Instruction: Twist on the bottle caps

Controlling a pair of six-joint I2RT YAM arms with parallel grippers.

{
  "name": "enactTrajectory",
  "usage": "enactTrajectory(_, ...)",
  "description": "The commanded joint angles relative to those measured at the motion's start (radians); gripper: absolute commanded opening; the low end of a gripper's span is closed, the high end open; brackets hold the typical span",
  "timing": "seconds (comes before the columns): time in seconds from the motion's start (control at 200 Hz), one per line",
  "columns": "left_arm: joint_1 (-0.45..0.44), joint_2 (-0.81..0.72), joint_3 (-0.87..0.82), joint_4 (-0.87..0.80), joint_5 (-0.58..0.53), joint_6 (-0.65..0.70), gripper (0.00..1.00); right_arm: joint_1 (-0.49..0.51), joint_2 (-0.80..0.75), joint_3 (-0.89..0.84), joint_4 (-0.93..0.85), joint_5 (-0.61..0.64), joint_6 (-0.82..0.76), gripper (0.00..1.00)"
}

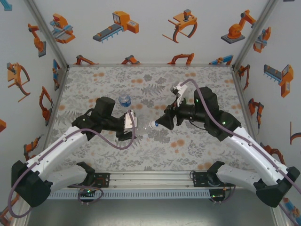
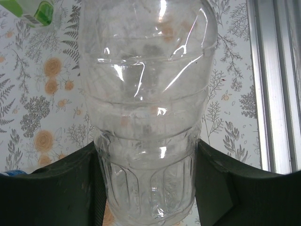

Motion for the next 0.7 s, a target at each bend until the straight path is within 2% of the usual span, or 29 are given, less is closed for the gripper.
enactTrajectory(0.0, -0.002, -0.012, 0.021, -0.021, 0.068, 0.037, 0.0, -0.002, -0.014, 0.036, -0.02, -0.188, -0.358, 0.6)
enactTrajectory(0.13, -0.002, -0.012, 0.024, -0.029, 0.079, 0.044, 0.0, 0.001, -0.041, -0.06, 0.095, -0.247, -0.472, 0.58)
enactTrajectory(0.215, -0.002, -0.015, 0.024, -0.036, 0.079, 0.048, 0.0, 0.001, -0.043, -0.09, 0.105, -0.296, -0.548, 0.58)
enactTrajectory(0.391, -0.002, -0.018, 0.023, -0.041, 0.077, 0.048, 0.0, 0.012, -0.024, -0.098, 0.101, -0.319, -0.55, 0.58)
enactTrajectory(0.696, -0.001, -0.013, 0.027, -0.047, 0.076, 0.046, 0.0, 0.041, -0.01, -0.13, 0.17, -0.283, -0.528, 0.5)
